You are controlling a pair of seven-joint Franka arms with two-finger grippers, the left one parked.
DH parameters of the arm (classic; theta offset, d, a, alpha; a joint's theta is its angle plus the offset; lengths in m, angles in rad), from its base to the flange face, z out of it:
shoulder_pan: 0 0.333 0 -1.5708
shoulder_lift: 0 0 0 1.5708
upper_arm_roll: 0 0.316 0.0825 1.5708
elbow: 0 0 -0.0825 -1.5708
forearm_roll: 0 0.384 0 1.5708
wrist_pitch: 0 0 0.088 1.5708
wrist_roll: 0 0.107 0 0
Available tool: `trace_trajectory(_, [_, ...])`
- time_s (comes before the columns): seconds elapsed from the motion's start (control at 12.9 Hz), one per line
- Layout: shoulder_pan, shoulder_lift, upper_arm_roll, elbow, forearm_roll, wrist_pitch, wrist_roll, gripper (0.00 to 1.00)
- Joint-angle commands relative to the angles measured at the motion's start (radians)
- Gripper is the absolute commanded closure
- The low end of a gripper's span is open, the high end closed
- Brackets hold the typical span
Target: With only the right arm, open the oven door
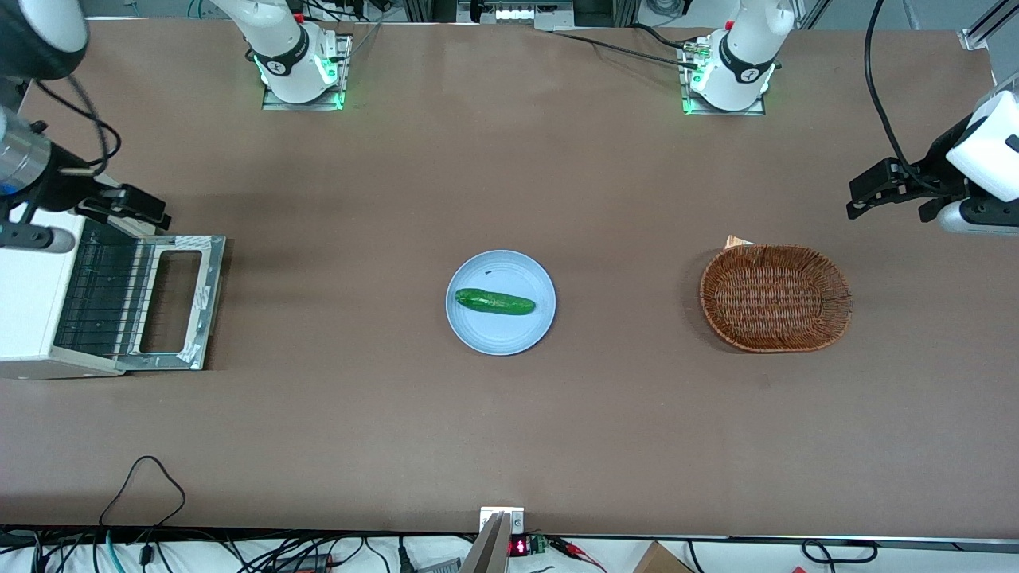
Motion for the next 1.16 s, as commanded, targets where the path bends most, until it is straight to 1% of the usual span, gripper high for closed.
trace_trajectory(0.0, [0.011,-0.106,-0.003,-0.118,0.018,0.054,-0.026,0.00])
trace_trajectory(0.23, [0.021,-0.076,0.003,-0.076,0.017,-0.012,-0.021,0.00])
trace_trajectory(0.62, [0.019,-0.066,0.003,-0.062,0.018,-0.016,-0.029,0.00])
trace_trajectory(1.09, [0.018,-0.062,0.002,-0.042,0.018,-0.061,-0.028,0.00])
